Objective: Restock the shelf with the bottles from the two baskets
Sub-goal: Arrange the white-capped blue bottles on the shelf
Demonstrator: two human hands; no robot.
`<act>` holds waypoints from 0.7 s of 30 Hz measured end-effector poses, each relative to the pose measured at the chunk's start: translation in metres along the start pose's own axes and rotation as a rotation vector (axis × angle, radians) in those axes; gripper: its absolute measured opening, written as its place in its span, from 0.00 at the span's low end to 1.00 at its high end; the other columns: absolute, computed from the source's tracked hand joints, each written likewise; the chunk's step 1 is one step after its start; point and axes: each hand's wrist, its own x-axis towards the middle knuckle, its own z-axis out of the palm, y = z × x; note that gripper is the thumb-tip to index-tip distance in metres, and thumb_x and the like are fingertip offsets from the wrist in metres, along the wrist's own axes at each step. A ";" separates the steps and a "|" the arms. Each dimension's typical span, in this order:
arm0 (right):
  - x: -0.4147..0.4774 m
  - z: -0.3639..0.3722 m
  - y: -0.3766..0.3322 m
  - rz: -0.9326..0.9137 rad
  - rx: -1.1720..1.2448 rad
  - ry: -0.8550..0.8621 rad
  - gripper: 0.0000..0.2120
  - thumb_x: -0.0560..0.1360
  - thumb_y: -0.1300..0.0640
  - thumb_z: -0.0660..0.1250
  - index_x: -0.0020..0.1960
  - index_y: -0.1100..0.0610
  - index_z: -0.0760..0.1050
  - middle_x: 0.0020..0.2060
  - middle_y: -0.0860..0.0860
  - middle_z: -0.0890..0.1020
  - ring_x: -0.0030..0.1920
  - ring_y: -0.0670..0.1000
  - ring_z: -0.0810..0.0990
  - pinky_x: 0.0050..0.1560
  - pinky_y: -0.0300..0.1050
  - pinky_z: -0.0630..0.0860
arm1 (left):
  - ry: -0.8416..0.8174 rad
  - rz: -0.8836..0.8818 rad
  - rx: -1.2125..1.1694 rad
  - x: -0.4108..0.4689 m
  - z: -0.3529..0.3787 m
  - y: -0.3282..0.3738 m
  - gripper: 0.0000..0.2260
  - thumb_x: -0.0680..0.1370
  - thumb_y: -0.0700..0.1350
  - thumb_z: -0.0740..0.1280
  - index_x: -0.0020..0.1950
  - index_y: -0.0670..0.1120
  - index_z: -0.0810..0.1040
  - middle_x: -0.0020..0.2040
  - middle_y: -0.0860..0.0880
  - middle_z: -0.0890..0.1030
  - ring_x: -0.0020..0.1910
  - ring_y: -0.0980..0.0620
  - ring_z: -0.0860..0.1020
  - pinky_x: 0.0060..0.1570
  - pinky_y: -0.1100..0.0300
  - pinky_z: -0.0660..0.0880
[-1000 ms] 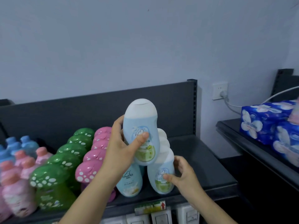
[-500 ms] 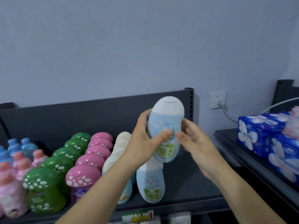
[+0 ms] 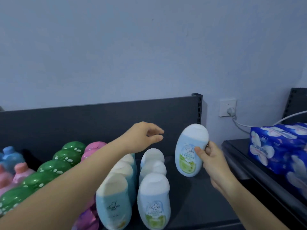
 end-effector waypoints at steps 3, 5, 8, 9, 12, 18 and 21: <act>0.015 0.002 0.036 0.060 -0.072 0.017 0.14 0.76 0.64 0.65 0.61 0.56 0.72 0.55 0.52 0.82 0.54 0.50 0.81 0.55 0.52 0.78 | -0.076 -0.036 0.107 0.013 -0.004 -0.028 0.09 0.77 0.50 0.68 0.56 0.54 0.80 0.55 0.58 0.81 0.53 0.61 0.78 0.61 0.62 0.72; 0.026 0.007 0.053 0.081 -0.102 0.013 0.15 0.75 0.66 0.65 0.61 0.57 0.71 0.56 0.53 0.81 0.55 0.51 0.80 0.58 0.55 0.77 | -0.113 -0.046 0.139 0.022 -0.007 -0.043 0.08 0.77 0.49 0.68 0.55 0.55 0.81 0.53 0.58 0.82 0.52 0.62 0.78 0.60 0.63 0.72; 0.043 0.021 0.073 0.097 -0.140 -0.022 0.15 0.75 0.66 0.66 0.59 0.54 0.71 0.55 0.53 0.81 0.56 0.52 0.80 0.58 0.54 0.77 | -0.140 -0.053 0.168 0.031 -0.011 -0.062 0.09 0.77 0.49 0.68 0.56 0.55 0.81 0.53 0.59 0.82 0.52 0.62 0.78 0.58 0.65 0.72; 0.048 0.027 0.078 0.103 -0.151 -0.047 0.15 0.75 0.66 0.66 0.59 0.53 0.71 0.55 0.52 0.81 0.55 0.51 0.80 0.57 0.52 0.77 | -0.142 -0.051 0.172 0.034 -0.011 -0.067 0.09 0.77 0.49 0.68 0.56 0.55 0.80 0.53 0.58 0.81 0.52 0.62 0.78 0.58 0.65 0.72; 0.058 0.042 0.090 0.122 -0.162 -0.137 0.15 0.76 0.65 0.65 0.59 0.52 0.71 0.54 0.50 0.81 0.55 0.47 0.80 0.52 0.42 0.78 | -0.144 -0.037 0.179 0.041 -0.012 -0.079 0.10 0.77 0.49 0.67 0.58 0.53 0.80 0.54 0.57 0.81 0.53 0.61 0.78 0.57 0.67 0.72; 0.074 0.066 0.098 0.152 -0.147 -0.273 0.18 0.75 0.61 0.67 0.63 0.50 0.72 0.56 0.45 0.81 0.58 0.43 0.79 0.52 0.39 0.77 | -0.177 0.006 0.137 0.062 -0.002 -0.090 0.13 0.78 0.49 0.66 0.62 0.54 0.77 0.59 0.55 0.79 0.57 0.59 0.76 0.61 0.61 0.71; 0.077 0.063 0.095 0.168 -0.137 -0.314 0.18 0.75 0.60 0.67 0.64 0.51 0.73 0.57 0.46 0.82 0.61 0.45 0.78 0.59 0.44 0.75 | -0.241 0.035 0.157 0.075 0.010 -0.091 0.15 0.78 0.50 0.65 0.65 0.54 0.75 0.61 0.54 0.78 0.59 0.56 0.76 0.63 0.56 0.71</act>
